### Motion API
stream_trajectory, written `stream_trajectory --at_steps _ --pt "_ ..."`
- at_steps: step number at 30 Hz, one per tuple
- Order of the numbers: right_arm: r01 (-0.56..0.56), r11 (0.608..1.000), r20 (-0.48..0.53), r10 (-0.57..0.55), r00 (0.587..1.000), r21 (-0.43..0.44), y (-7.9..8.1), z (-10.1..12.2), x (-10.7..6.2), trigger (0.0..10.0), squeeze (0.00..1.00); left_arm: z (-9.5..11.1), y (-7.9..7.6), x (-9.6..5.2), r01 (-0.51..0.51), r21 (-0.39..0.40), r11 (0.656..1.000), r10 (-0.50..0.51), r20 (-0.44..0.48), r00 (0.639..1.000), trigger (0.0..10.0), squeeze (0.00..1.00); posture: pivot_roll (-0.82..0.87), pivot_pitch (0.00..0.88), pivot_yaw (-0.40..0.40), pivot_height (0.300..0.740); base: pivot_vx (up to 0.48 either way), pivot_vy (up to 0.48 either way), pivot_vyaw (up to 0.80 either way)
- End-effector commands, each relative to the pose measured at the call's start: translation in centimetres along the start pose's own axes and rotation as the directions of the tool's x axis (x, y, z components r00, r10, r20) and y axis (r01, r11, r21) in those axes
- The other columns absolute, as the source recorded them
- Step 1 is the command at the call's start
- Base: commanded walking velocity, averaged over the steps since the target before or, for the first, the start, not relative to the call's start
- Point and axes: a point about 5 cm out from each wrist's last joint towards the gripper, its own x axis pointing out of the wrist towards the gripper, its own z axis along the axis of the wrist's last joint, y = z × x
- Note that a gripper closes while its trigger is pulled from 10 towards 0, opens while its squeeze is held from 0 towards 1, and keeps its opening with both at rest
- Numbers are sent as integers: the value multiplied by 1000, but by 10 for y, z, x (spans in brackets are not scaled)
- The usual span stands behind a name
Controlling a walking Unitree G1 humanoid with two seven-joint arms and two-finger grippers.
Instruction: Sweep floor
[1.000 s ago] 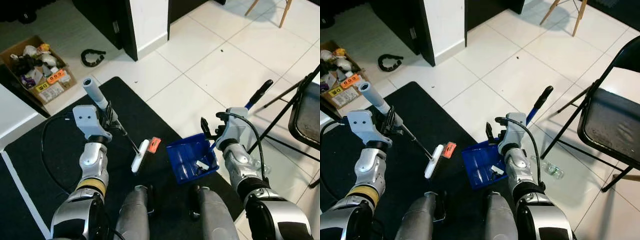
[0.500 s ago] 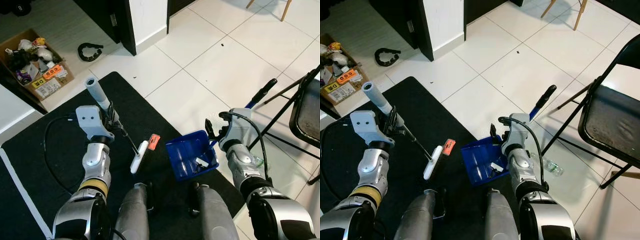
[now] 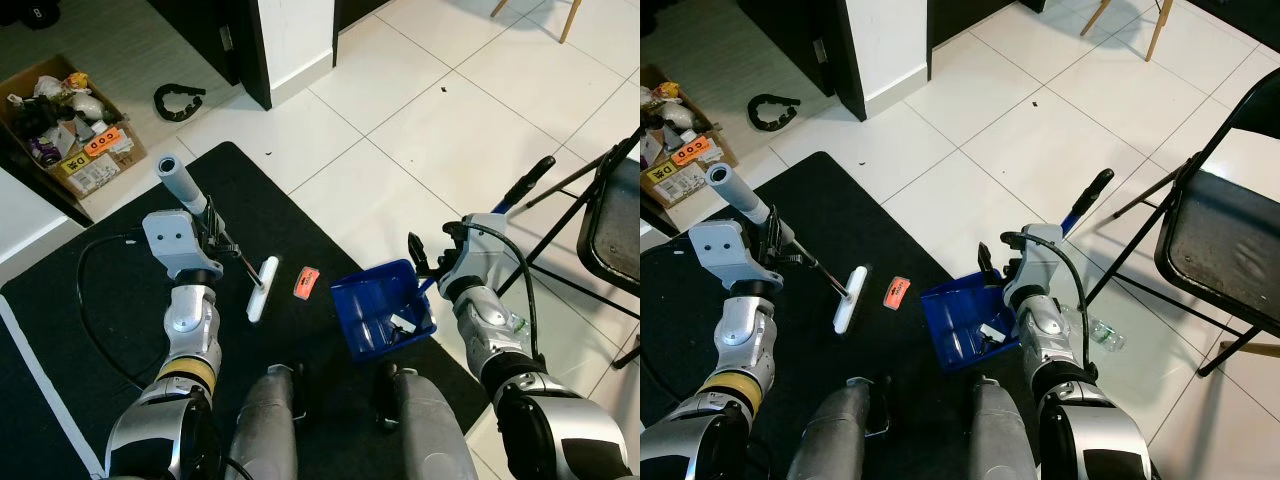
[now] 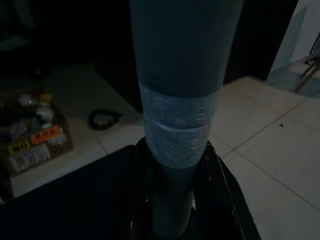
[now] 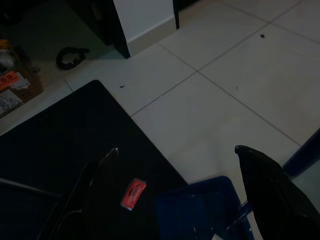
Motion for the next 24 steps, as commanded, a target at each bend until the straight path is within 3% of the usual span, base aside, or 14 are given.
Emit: stream_trajectory --at_steps 1,2,5,8,13,21,24 --pt "27 999 -46 -25 999 33 -3 -11 -5 10000 0 -4 4 -2 -31 -21 999 30 -37 999 10000 0 1 226 -15 740 0 0 0" --pt "41 998 -57 -38 998 41 -4 -13 -6 10000 0 -10 4 -4 -59 -61 996 55 -70 996 10000 0 16 224 -24 740 0 0 0" --pt "52 998 -64 -49 997 48 -4 -14 -6 10000 0 -14 4 -7 -69 -64 996 63 -95 994 10000 0 16 224 -24 740 0 0 0" --pt "30 1000 -99 -29 995 9 2 -21 -8 10000 0 -25 7 -19 -55 -18 998 52 -151 987 10000 0 21 224 -68 740 0 0 0" --pt "46 999 -116 -47 992 -16 -1 -24 -11 10000 0 -36 8 -30 -34 11 999 36 -212 977 10000 0 12 218 -69 740 0 0 0" --pt "44 999 -58 -45 997 -8 -2 -14 -7 10000 0 -39 10 -35 -42 12 999 44 -226 973 10000 0 0 219 -76 740 0 0 0" --pt "16 1000 -56 -17 998 -11 1 -13 -5 10000 0 -38 16 -33 -95 12 995 96 -232 968 10000 0 -6 222 -74 740 0 0 0"
